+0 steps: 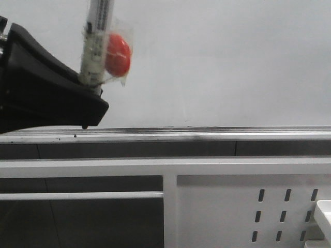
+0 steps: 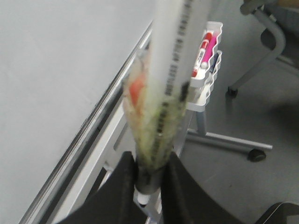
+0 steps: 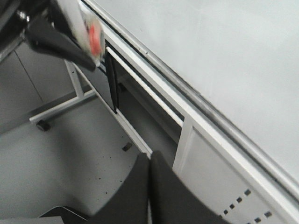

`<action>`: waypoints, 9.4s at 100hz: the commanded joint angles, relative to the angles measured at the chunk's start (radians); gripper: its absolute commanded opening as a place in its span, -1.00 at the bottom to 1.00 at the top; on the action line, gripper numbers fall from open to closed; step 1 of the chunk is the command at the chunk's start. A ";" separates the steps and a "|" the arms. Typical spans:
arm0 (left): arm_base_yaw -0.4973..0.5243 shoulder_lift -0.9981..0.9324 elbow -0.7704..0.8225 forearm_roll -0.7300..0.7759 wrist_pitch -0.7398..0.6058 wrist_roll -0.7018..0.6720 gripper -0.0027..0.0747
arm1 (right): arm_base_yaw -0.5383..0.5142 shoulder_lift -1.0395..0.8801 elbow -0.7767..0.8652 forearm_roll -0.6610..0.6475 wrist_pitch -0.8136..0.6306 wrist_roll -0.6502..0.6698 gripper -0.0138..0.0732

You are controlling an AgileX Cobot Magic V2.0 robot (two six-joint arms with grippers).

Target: Write number 1 on whiteboard

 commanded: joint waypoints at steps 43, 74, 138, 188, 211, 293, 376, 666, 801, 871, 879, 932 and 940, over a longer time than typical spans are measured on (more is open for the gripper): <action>-0.296 -0.011 -0.032 -0.036 0.473 -0.028 -0.98 | 0.216 0.309 -0.195 -0.039 -0.110 -0.087 -0.09; -0.296 0.026 -0.032 -0.066 0.494 -0.019 -0.98 | 0.237 0.369 -0.264 0.010 -0.108 -0.087 0.12; -0.296 0.086 -0.049 -0.065 0.458 -0.019 -0.98 | 0.329 0.491 -0.280 0.010 -0.216 -0.109 0.12; -0.296 0.086 -0.053 -0.039 0.458 -0.019 -0.98 | 0.329 0.505 -0.280 0.010 -0.228 -0.109 -0.25; -0.296 0.086 -0.067 -0.039 0.457 -0.019 -0.98 | 0.329 0.505 -0.280 0.010 -0.228 -0.109 -0.27; -0.296 0.086 -0.067 -0.039 0.467 -0.019 -0.53 | 0.329 0.505 -0.280 0.018 -0.228 -0.109 -0.86; -0.540 -0.463 -0.067 -0.281 0.838 -0.010 -0.97 | 0.329 0.480 -0.278 0.018 -0.405 -0.109 -0.86; 0.363 -0.997 0.054 -0.340 0.962 0.111 -0.98 | 0.362 0.354 -0.161 -0.590 -0.658 0.485 -0.86; 0.363 -0.997 0.054 -0.327 0.898 0.111 -0.98 | 0.367 -0.086 0.179 -0.387 -0.736 0.486 -0.86; 0.363 -0.997 0.054 -0.336 0.510 0.111 -0.98 | 0.242 -0.059 0.160 -0.370 -0.746 0.486 -0.86; 0.363 -0.997 0.054 -0.344 0.510 0.111 -0.98 | 0.242 -0.019 0.122 -0.370 -0.729 0.486 -0.86; 0.363 -0.997 0.054 -0.342 0.509 0.111 -0.98 | 0.148 0.114 0.060 -0.397 -0.758 0.469 -0.84; 0.363 -0.997 0.054 -0.342 0.511 0.111 -0.98 | 0.148 0.114 0.060 -0.397 -0.769 0.469 -0.84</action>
